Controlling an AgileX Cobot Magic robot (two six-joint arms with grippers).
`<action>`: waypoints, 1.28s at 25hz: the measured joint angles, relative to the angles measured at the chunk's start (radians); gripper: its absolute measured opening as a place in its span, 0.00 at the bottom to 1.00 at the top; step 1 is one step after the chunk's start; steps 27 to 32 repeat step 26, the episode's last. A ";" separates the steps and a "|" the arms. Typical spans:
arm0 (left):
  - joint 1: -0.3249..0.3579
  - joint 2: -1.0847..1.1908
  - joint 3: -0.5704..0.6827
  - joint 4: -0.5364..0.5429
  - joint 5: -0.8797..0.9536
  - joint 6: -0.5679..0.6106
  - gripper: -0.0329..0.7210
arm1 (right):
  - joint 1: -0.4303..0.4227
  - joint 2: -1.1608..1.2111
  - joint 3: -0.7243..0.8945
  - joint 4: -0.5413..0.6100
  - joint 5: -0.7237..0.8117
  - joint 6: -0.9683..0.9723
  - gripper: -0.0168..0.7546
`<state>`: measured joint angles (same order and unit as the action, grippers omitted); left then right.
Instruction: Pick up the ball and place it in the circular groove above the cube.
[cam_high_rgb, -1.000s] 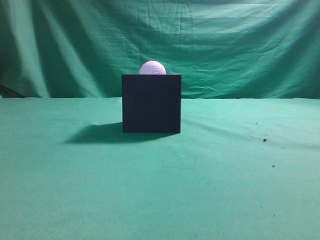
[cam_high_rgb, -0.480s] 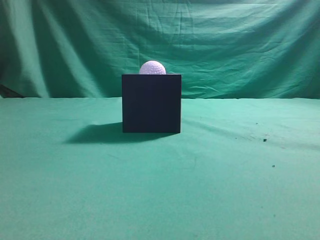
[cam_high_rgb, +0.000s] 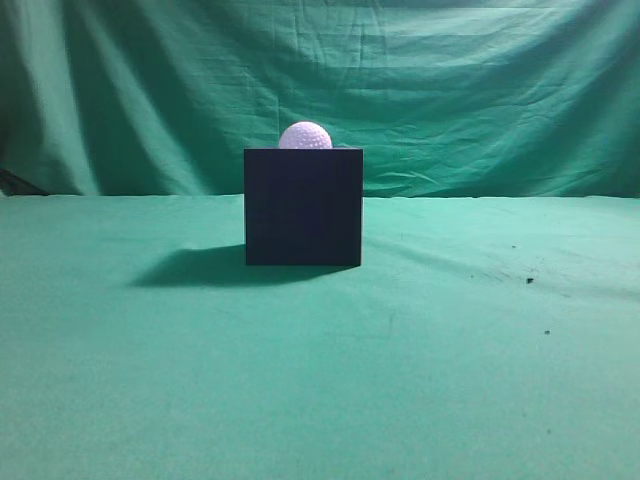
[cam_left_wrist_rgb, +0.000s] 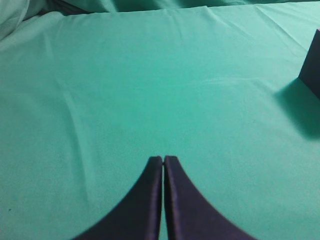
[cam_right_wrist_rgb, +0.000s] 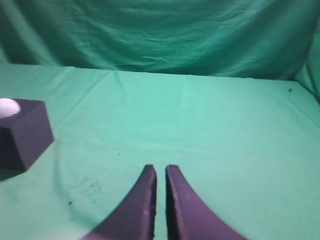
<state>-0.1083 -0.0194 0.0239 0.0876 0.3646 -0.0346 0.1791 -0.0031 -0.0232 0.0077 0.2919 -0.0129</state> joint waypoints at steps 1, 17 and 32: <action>0.000 0.000 0.000 0.000 0.000 0.000 0.04 | -0.015 -0.003 0.027 0.007 -0.018 0.000 0.08; 0.000 0.000 0.000 0.000 0.000 0.000 0.04 | -0.060 -0.007 0.051 0.038 0.095 0.014 0.08; 0.000 0.000 0.000 0.000 0.000 0.000 0.04 | -0.060 -0.007 0.051 0.040 0.095 0.014 0.08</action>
